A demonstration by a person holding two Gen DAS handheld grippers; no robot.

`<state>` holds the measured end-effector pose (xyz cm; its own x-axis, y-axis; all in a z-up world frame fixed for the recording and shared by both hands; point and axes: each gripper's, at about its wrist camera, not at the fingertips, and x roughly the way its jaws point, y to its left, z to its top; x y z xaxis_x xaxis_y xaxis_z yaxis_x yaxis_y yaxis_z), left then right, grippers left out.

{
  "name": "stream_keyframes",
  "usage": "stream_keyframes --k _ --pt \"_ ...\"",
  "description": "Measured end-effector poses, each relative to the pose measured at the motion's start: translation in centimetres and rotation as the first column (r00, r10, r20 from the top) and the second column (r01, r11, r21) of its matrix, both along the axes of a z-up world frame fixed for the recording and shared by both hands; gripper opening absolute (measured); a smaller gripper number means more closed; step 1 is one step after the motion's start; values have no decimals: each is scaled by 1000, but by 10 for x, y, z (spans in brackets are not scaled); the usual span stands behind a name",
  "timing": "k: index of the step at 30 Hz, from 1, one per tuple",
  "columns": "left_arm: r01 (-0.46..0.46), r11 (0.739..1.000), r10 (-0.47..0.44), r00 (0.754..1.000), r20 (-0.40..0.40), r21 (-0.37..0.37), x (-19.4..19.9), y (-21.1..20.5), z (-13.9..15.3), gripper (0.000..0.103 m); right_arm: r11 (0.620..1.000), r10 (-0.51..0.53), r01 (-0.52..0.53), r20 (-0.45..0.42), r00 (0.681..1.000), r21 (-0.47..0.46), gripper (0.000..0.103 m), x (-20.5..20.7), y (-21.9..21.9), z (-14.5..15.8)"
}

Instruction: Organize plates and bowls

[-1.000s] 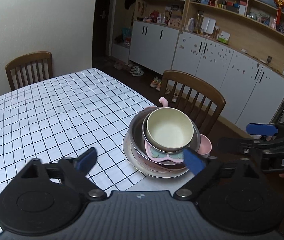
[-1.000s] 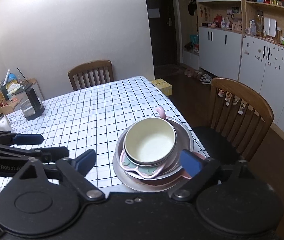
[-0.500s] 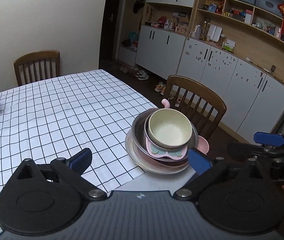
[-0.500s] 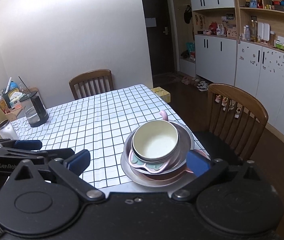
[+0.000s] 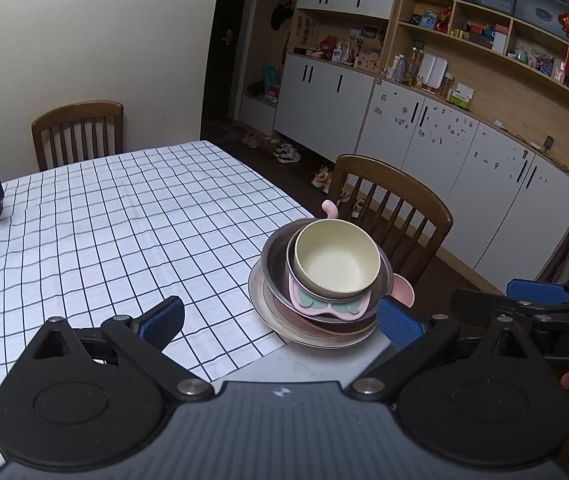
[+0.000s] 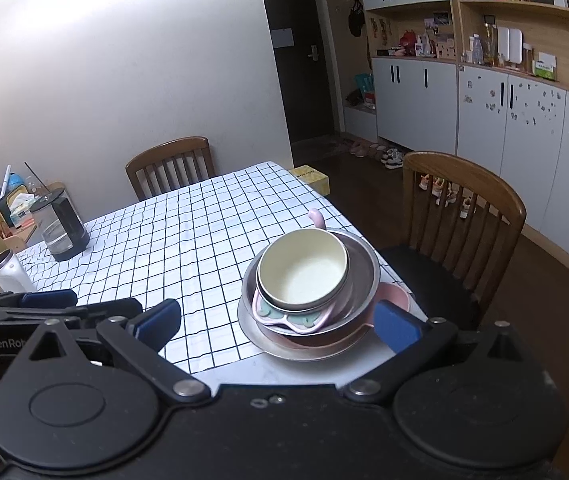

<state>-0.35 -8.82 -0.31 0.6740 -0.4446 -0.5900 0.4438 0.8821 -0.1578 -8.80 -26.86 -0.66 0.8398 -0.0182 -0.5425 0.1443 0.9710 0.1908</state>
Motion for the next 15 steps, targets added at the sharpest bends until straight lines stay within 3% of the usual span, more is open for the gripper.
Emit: stream_keyframes --k 15 --pt "11 1000 -11 997 76 -5 -11 -1 9 103 999 -33 34 41 999 -9 103 -7 -1 3"
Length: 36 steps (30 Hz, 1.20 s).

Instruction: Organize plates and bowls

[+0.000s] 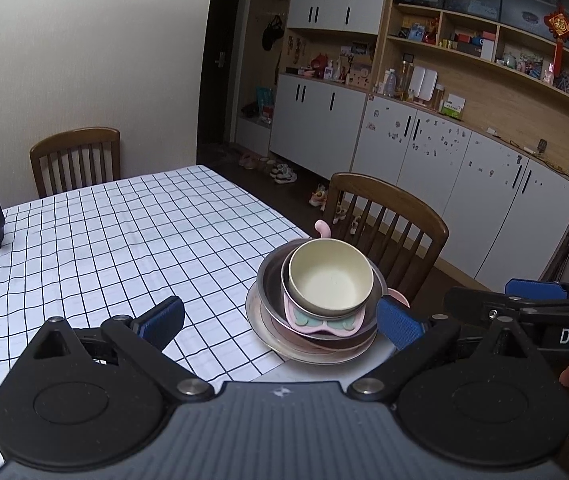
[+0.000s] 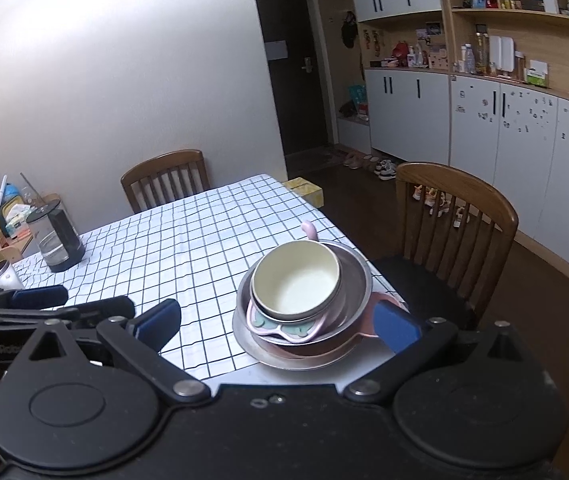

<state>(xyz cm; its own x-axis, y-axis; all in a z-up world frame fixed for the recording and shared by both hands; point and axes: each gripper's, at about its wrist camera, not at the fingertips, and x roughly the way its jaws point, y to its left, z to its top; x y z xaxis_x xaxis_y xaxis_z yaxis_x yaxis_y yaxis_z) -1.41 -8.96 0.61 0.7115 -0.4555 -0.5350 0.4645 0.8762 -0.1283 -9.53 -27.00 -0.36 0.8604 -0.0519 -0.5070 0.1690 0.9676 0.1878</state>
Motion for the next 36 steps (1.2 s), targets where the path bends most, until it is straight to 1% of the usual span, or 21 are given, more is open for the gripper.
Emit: stream_keyframes --k 5,12,19,31,36 --pt "-2 1000 2 1000 12 -9 -1 1 1 103 1000 -18 18 9 1000 4 103 -2 -1 0" --pt "-10 1000 10 1000 18 -19 -2 4 2 103 1000 -8 8 10 1000 1 103 -1 2 -1" --pt "-11 999 11 1000 4 -31 -1 4 1 103 1000 -4 4 7 1000 3 103 0 4 -1" --pt "6 1000 -7 999 -35 -25 8 0 -5 103 1000 -22 22 -5 1000 13 103 1 2 -1" --pt "7 1000 -7 1000 -29 -15 9 -1 -6 103 1000 -24 24 -10 1000 13 103 3 1 -2"
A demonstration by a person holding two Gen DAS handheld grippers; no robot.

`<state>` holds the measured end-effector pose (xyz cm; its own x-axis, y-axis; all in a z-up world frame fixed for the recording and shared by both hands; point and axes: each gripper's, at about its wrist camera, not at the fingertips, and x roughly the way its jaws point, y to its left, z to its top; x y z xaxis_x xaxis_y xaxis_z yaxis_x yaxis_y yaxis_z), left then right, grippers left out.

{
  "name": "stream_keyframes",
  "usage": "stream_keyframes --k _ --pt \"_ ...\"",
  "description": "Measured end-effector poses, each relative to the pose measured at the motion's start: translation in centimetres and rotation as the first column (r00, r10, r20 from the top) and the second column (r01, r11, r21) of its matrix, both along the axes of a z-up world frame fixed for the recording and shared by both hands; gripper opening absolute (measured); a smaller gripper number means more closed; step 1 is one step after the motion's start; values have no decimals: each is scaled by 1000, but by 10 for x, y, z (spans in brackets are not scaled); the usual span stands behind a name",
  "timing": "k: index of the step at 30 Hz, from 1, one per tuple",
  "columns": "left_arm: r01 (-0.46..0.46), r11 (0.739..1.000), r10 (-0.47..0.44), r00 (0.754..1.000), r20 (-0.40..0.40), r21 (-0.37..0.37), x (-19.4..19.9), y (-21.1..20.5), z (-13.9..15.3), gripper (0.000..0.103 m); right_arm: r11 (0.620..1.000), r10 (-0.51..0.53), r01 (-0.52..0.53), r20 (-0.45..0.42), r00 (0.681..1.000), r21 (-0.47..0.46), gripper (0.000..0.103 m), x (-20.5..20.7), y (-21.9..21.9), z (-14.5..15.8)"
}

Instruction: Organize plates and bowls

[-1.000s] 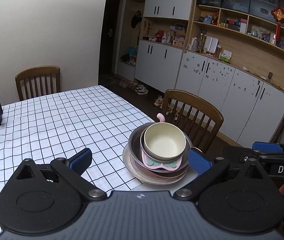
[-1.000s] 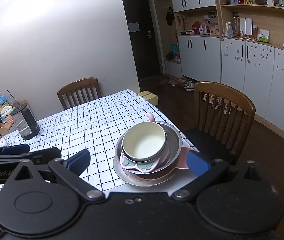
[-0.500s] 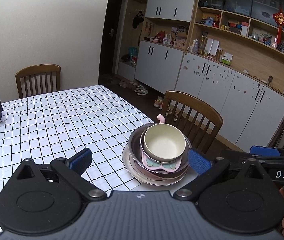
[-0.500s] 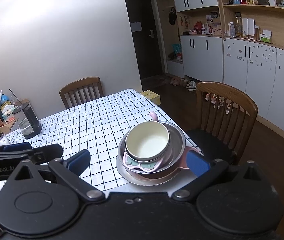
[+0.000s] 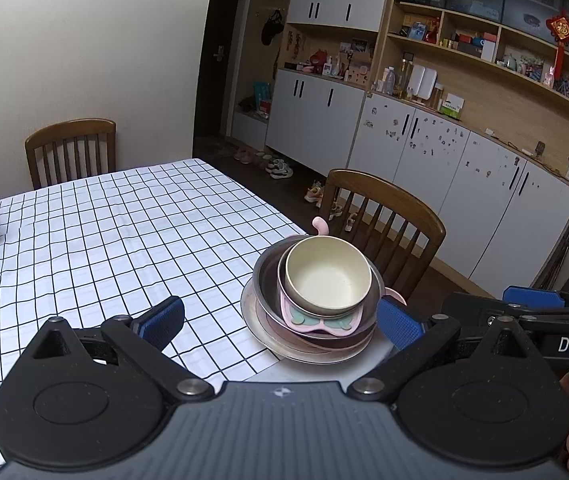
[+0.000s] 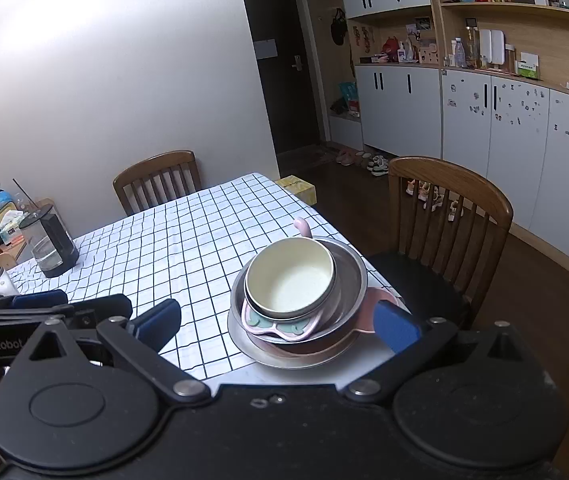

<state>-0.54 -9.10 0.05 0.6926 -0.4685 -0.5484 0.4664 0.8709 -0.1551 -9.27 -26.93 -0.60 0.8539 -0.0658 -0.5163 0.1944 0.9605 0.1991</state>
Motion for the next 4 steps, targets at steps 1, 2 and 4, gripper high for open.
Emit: stream_keyframes --k 1,2,4 --pt "0 1000 0 1000 -2 -1 0 0 0 103 1000 0 0 0 1000 0 103 0 0 0" --pt "0 1000 0 1000 -5 -2 1 0 0 103 1000 0 0 -1 1000 1 103 0 0 0" --pt "-1 1000 1 1000 -8 -6 2 2 -1 103 1000 1 -1 -2 1000 2 103 0 0 0"
